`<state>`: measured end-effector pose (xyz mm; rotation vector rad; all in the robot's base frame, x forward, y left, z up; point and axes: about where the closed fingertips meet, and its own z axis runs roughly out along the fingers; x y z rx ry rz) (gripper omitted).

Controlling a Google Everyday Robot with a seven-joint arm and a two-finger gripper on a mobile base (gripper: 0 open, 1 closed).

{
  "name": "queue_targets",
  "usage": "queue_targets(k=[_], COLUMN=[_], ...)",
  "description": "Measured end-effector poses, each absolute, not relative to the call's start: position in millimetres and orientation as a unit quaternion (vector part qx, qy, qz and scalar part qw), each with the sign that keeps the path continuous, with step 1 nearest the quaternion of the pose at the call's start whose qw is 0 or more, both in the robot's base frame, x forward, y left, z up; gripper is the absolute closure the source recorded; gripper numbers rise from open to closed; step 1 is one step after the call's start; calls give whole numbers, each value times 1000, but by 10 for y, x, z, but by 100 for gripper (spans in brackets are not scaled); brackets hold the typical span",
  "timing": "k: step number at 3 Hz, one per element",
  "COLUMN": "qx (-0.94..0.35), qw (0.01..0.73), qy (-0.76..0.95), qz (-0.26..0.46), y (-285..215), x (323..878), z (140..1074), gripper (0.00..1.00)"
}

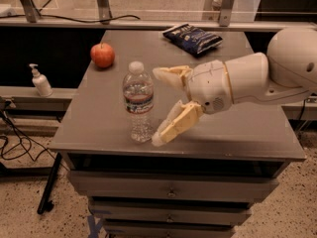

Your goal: Move water bottle near apple

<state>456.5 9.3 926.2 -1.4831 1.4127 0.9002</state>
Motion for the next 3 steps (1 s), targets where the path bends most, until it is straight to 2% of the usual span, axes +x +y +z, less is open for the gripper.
queue_targets(k=[1,2,3], qx=[-587,-568,-550], qw=[455,470,471], qy=[556,556,562], qz=[373,383,399], y=[237,282,326], x=[4697,4881,4938], z=[9211,9187,9135], gripper=[0,18,41])
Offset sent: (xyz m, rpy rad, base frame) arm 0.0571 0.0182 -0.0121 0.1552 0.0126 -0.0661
